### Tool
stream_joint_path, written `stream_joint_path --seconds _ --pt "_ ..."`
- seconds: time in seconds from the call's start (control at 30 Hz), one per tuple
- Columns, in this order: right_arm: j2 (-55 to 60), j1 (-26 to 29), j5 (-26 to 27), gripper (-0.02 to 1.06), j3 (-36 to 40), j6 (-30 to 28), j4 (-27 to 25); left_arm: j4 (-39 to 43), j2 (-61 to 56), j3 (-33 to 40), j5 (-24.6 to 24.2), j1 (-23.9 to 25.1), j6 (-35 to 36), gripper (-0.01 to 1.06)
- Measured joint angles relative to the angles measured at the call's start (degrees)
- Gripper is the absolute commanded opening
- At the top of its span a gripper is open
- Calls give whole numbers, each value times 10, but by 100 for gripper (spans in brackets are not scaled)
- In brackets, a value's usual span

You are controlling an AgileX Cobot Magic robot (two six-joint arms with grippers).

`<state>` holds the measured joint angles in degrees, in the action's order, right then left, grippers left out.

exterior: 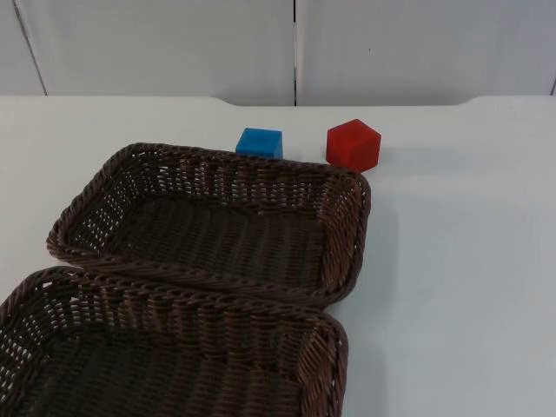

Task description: Pick up one cube with the left hand and place it into the upper basket. Pick up one cube with the right hand and place it into the lower basket.

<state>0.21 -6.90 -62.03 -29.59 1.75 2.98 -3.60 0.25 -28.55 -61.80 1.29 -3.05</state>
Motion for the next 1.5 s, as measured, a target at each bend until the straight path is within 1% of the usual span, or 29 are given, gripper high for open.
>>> stream_joint_path --seconds 0.27,0.6,0.8,0.83,0.97,1.1,1.2,1.4,1.5 --pt "0 0 0 105 0 0 0 -11 3 -7 7 0 -1 105" --pt "0 0 0 105 0 0 0 -14 68 -58 49 0 -6 105" --pt "0 0 0 105 0 0 0 -16 97 -68 85 0 -6 105" --pt "0 0 0 105 0 0 0 -16 97 -68 85 0 -6 105" --pt "0 0 0 105 0 0 0 -26 133 -75 100 0 -6 105" --pt "0 0 0 105 0 0 0 -39 162 -85 119 0 -24 105" --pt "0 0 0 105 0 0 0 -40 195 -107 137 0 -35 105" --pt "0 0 0 105 0 0 0 -49 247 -132 156 0 -40 105" --pt "0 0 0 105 0 0 0 -76 290 -144 176 0 -58 105"
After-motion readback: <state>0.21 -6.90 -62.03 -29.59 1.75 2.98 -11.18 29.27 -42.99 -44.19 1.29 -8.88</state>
